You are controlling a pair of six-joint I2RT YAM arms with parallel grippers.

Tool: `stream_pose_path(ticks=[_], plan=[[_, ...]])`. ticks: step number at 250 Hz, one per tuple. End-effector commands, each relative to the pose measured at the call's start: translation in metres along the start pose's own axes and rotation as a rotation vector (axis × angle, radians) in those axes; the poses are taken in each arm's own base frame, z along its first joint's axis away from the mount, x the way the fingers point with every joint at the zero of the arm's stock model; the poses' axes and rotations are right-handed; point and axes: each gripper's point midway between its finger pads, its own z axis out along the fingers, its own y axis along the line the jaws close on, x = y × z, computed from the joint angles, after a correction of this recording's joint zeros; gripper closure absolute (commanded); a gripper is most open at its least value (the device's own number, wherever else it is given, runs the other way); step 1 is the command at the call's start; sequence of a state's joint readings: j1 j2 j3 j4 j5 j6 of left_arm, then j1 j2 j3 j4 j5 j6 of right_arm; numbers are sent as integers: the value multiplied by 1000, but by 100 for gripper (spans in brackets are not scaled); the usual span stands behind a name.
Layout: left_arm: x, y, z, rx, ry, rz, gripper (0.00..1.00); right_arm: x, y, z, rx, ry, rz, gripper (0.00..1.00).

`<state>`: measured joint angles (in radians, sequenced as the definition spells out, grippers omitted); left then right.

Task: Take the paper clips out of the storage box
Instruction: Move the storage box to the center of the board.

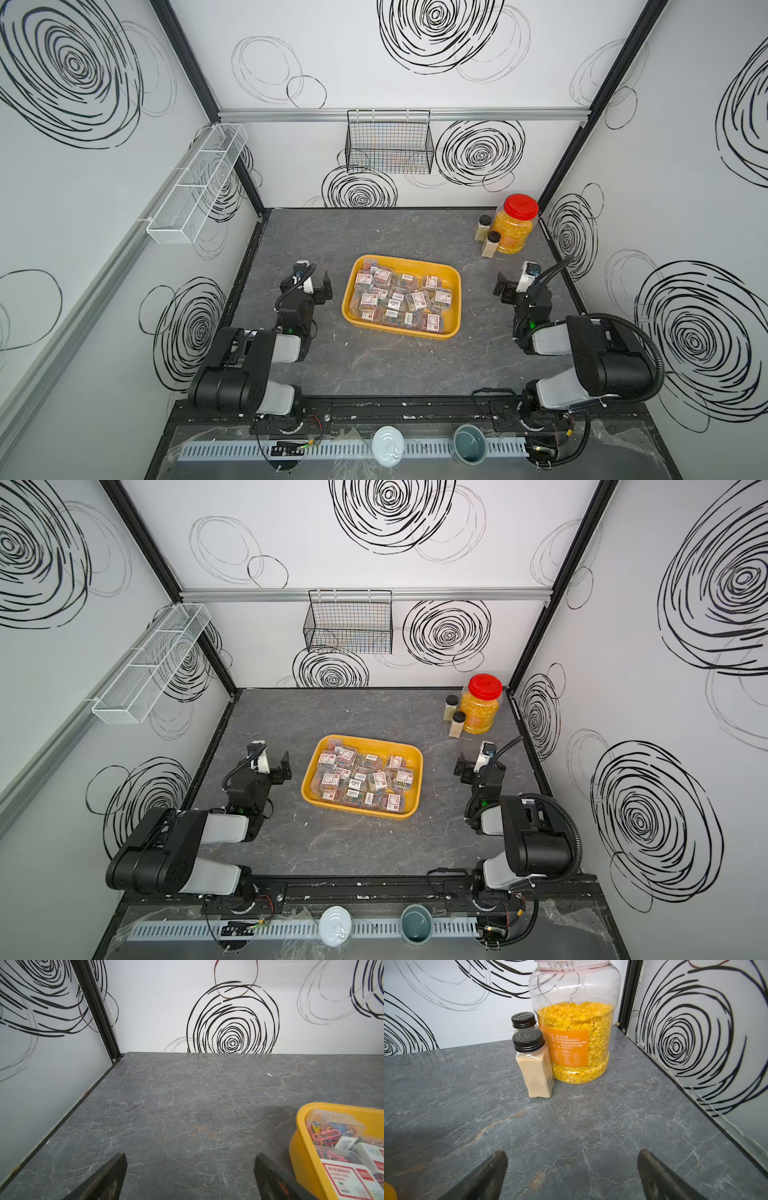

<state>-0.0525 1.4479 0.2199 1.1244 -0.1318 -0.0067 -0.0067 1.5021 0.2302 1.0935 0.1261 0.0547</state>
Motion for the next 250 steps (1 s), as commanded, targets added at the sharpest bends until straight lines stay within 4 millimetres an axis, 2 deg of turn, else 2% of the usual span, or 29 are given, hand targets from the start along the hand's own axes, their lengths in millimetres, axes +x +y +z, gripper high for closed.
stream_pose_path(ticks=[1, 250], plan=[[-20, -1, 3, -3, -71, 6, 1, -15, 2, 2, 2, -54, -9, 0], [-19, -2, 3, -4, -70, 6, 1, -15, 1, 2, 5, -57, -10, 0]])
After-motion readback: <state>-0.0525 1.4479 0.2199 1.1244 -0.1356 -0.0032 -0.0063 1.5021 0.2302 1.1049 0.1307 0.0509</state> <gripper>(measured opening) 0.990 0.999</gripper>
